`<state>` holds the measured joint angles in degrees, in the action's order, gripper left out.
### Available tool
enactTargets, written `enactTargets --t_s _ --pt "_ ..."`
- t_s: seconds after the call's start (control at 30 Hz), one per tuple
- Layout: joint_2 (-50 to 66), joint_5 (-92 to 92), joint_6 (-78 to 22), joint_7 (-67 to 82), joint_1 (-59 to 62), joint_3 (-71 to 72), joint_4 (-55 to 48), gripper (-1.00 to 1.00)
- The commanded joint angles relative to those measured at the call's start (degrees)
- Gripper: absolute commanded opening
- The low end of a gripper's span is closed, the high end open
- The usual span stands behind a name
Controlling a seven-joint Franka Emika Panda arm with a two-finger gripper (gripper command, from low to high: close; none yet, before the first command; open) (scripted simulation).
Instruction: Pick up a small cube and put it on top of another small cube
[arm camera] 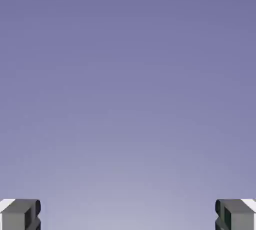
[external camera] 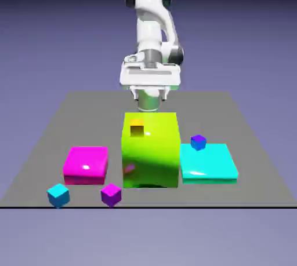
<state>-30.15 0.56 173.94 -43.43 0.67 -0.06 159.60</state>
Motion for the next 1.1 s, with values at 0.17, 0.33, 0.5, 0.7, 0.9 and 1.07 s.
enactTargets --t_s 0.17,0.33,0.5,0.7,0.9,1.07 --pt "12.46 2.80 -0.31 -4.85 6.77 -0.31 -6.99 0.00" --pt "22.84 5.14 -0.57 -8.88 12.42 -0.56 -12.82 0.00" --pt "33.23 7.48 -0.83 -12.92 18.06 -0.82 -18.64 0.00" --pt "45.69 10.28 -1.15 -17.77 24.84 -1.13 -25.63 0.00" --pt "56.96 12.82 -1.43 -22.15 30.97 -1.41 -31.96 0.00" --pt "65.26 13.00 2.31 -22.73 30.11 -2.60 -36.58 0.00"
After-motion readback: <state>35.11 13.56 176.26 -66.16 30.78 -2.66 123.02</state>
